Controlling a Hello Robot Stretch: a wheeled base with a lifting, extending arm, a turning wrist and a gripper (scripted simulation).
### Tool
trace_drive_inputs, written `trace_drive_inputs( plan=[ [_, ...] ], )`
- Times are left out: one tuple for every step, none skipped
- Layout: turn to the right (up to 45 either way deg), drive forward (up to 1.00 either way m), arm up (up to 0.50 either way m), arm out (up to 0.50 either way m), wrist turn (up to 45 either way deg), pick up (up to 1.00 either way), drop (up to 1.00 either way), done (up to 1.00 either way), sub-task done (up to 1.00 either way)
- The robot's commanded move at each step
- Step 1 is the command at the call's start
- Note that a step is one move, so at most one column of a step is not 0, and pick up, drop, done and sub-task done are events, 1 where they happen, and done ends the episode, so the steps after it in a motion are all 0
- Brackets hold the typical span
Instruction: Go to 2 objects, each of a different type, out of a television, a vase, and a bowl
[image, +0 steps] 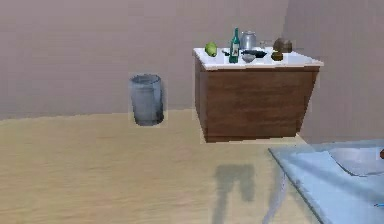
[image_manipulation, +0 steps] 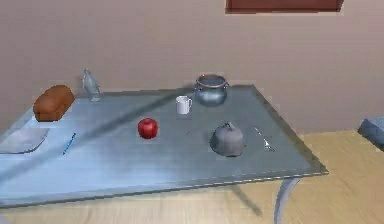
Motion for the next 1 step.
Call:
trace_drive_inputs(
  plan=[
    [0.0,1.0,0.0,0.0,0.0,0.0,0.0,0.0,0.0]
  ],
)
